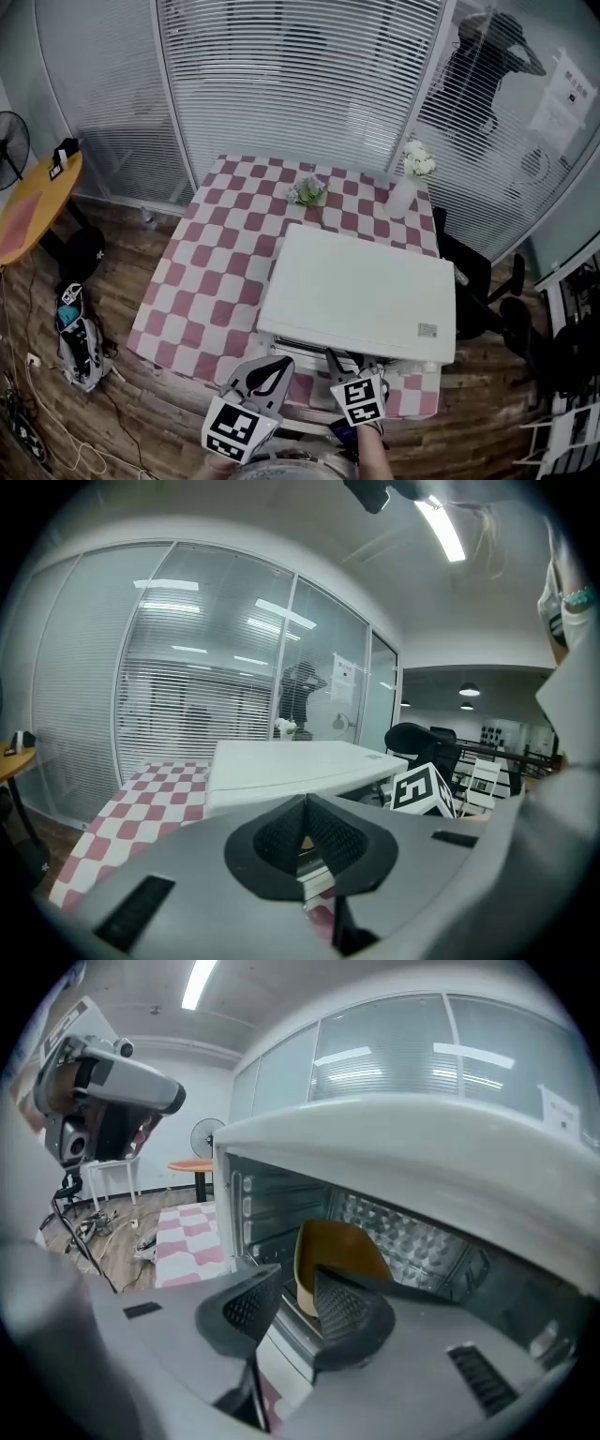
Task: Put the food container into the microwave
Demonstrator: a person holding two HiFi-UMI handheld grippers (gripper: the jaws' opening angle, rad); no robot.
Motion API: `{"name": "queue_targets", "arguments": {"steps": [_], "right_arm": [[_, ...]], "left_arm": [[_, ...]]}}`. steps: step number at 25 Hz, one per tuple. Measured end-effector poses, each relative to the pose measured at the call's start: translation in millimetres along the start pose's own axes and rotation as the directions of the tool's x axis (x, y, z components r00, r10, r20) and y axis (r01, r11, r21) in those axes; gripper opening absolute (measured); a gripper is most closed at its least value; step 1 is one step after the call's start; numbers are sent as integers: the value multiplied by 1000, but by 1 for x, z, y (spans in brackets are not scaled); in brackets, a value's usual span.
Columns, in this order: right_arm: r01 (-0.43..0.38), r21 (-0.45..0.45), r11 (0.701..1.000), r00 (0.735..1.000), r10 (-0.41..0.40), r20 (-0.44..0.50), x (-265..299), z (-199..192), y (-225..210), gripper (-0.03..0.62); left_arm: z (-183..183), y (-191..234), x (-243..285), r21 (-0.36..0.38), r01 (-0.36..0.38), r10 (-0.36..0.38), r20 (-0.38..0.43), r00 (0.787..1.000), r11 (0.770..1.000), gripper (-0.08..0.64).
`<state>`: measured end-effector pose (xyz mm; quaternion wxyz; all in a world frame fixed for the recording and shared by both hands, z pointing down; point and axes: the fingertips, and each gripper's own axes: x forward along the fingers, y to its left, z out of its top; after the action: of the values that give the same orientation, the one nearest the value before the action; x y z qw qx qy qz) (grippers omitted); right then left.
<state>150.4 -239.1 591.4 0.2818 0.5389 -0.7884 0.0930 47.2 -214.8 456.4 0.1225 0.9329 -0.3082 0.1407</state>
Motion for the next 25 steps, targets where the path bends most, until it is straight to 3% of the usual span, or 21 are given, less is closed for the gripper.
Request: {"name": "queue_targets", "arguments": {"steps": [9, 15, 25], "right_arm": [[8, 84, 996, 999, -11, 32, -37, -12, 13, 12], [9, 123, 992, 998, -16, 55, -63, -9, 26, -6], [-12, 130, 991, 981, -13, 194, -106, 50, 37, -6]], "left_arm": [[-18, -29, 8, 27, 68, -67, -33, 997, 997, 14], [-19, -49, 9, 41, 121, -119, -52, 992, 992, 14], [-15, -67, 8, 71, 156, -153, -43, 987, 985, 14]]}}
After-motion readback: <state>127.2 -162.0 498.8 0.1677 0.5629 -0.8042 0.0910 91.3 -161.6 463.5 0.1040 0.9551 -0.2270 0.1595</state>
